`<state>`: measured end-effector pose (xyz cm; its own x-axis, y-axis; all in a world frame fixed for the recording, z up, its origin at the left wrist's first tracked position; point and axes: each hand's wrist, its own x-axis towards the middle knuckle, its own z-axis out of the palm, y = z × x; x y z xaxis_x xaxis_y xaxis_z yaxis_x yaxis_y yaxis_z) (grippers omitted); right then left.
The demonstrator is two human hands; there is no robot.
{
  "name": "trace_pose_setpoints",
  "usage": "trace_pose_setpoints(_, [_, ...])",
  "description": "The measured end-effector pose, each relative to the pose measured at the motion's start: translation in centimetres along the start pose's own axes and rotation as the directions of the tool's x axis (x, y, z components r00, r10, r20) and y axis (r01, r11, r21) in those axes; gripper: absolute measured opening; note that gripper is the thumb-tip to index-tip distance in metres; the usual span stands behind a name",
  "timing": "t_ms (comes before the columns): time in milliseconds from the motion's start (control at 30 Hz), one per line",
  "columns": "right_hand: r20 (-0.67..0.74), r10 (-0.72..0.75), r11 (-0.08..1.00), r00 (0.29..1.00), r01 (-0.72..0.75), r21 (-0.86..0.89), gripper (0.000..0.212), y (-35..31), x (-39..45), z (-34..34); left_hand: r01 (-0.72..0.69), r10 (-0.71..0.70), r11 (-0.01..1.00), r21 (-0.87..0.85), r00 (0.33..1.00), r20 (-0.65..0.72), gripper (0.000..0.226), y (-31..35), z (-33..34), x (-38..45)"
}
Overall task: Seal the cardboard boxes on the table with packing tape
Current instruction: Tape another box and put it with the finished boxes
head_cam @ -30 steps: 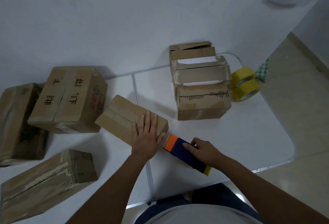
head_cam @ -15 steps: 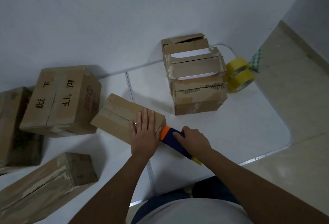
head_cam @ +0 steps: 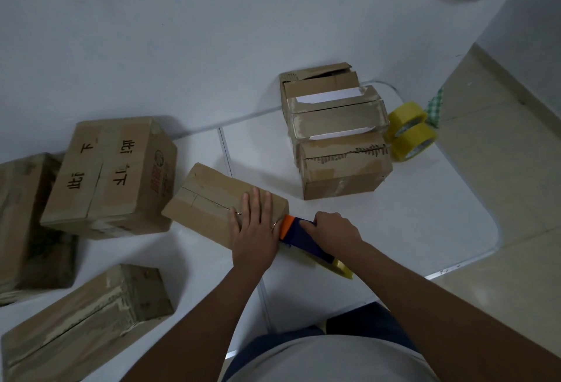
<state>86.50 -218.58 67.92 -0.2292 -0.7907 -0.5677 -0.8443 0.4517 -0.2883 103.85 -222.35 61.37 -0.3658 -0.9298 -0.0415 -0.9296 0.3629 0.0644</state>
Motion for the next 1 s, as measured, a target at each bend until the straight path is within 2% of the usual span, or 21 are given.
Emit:
trace_pose_setpoints(167, [0.000,0.013,1.000,1.000,-0.013,-0.015,0.047,-0.5,0.2,-0.9,0.005,-0.005,1.000,-0.006,1.000,0.013,0.068,0.0,0.0,0.0])
trace_pose_setpoints(333, [0.016,0.070,0.994,0.997,-0.071,0.080,0.048,0.0,0.7,-0.1,0.004,-0.003,1.000,-0.009,0.999,0.054,0.069,0.0,-0.4,0.1])
trace_pose_setpoints(400, [0.009,0.143,0.979,0.990,-0.143,0.147,0.046,0.9,0.7,-0.3,-0.033,0.035,0.999,-0.023,0.998,0.055,0.068,-0.2,-0.6,-0.4])
trace_pose_setpoints(467, [-0.056,0.186,0.978,0.981,-0.179,0.105,0.045,2.2,0.5,-0.6,-0.116,0.117,0.993,-0.012,0.992,0.047,0.067,-0.9,-0.4,-1.5])
trace_pose_setpoints(567, [-0.183,0.147,0.989,0.972,-0.146,0.017,0.050,3.3,0.6,-0.1,-0.199,0.198,0.980,0.006,0.979,0.041,0.070,-2.2,-0.2,-2.1])
trace_pose_setpoints(700, [-0.154,0.046,0.995,0.987,-0.032,0.089,0.049,2.2,1.2,1.7,-0.299,0.293,0.950,0.088,0.953,0.080,0.079,-4.0,-1.1,-2.2])
trace_pose_setpoints(767, [-0.122,0.011,0.989,0.992,0.008,0.149,0.055,1.9,1.4,2.9,-0.255,0.252,0.966,0.046,0.965,0.068,0.087,-5.1,-1.5,-3.1])
trace_pose_setpoints(833, [-0.086,0.024,0.988,0.996,-0.010,0.157,0.057,1.8,0.9,3.6,-0.140,0.142,0.990,-0.019,0.985,0.103,0.099,-5.9,-1.7,-4.5])
trace_pose_setpoints(867, [-0.155,0.000,0.995,0.988,0.016,0.102,0.051,1.7,0.6,3.8,-0.089,0.092,0.996,-0.026,0.987,0.133,0.103,-6.2,-1.7,-5.1])
trace_pose_setpoints(933, [-0.392,-0.101,0.991,0.914,0.128,0.044,0.025,1.6,0.3,4.3,-0.040,0.043,0.999,-0.021,0.984,0.175,0.107,-6.7,-1.3,-5.9])
trace_pose_setpoints(967, [-0.424,-0.112,0.973,0.899,0.186,0.136,0.011,1.4,-0.1,4.4,-0.037,0.041,0.999,-0.025,0.984,0.174,0.108,-6.9,-1.1,-6.1])
trace_pose_setpoints(1000, [-0.346,-0.101,0.936,0.933,0.206,0.284,0.016,0.8,-0.5,4.5,-0.042,0.047,0.998,-0.039,0.986,0.157,0.109,-7.1,-0.8,-6.2])
